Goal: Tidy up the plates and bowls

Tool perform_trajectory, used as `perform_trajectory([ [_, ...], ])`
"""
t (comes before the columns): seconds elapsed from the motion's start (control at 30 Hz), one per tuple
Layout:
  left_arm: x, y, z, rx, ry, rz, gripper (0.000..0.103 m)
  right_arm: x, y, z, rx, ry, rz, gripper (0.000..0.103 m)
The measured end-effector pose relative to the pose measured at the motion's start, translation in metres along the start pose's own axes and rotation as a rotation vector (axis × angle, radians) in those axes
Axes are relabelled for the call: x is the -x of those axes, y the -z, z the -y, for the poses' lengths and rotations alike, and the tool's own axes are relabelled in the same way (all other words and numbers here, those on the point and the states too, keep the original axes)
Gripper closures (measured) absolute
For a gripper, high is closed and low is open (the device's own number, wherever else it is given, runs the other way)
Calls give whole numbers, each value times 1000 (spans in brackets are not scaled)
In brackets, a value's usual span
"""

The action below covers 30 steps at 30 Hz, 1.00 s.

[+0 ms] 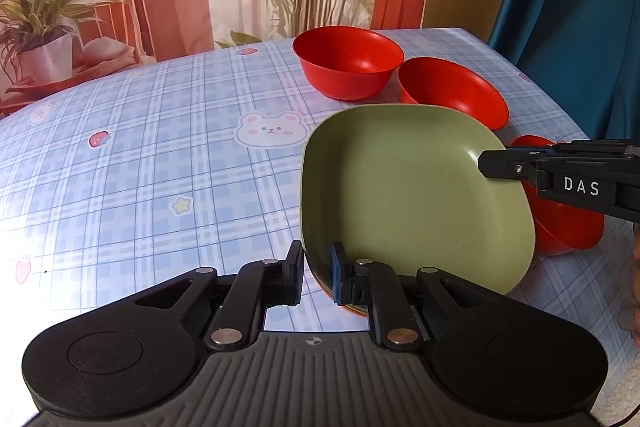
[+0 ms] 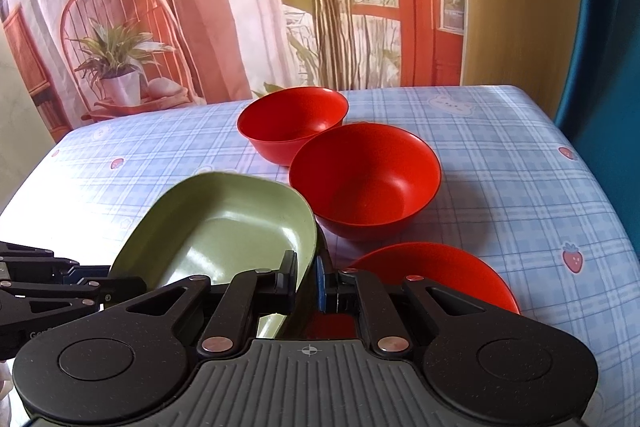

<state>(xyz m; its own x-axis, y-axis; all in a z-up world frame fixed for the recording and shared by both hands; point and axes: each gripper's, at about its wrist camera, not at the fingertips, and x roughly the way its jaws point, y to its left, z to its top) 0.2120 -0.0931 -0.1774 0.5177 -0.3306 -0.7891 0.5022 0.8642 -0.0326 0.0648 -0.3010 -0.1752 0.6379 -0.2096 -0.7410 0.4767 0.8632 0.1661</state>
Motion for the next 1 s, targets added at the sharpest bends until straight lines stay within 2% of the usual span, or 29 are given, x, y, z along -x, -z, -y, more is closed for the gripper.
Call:
perform_trajectory([
  [0.23, -3, 0, -4, 17, 25, -11, 83, 1, -2, -1, 3, 8, 8, 86],
  [0.27, -3, -1, -4, 22, 26, -13, 79, 1, -2, -1, 4, 9, 10, 86],
  [0.33, -3, -1, -5, 31, 19, -6, 56, 3, -1, -1, 3, 8, 15, 86],
  [0.37, -1, -1, -5, 33, 17, 3, 54, 4, -1, -1, 2, 8, 16, 86],
  [0.73, 19, -21, -8, 34, 15, 84, 51, 17, -15, 0, 20, -13, 55, 77],
  [1.0, 28, -41, -15, 37, 7, 132, 51, 23, -33, 2, 54, -29, 80, 75],
])
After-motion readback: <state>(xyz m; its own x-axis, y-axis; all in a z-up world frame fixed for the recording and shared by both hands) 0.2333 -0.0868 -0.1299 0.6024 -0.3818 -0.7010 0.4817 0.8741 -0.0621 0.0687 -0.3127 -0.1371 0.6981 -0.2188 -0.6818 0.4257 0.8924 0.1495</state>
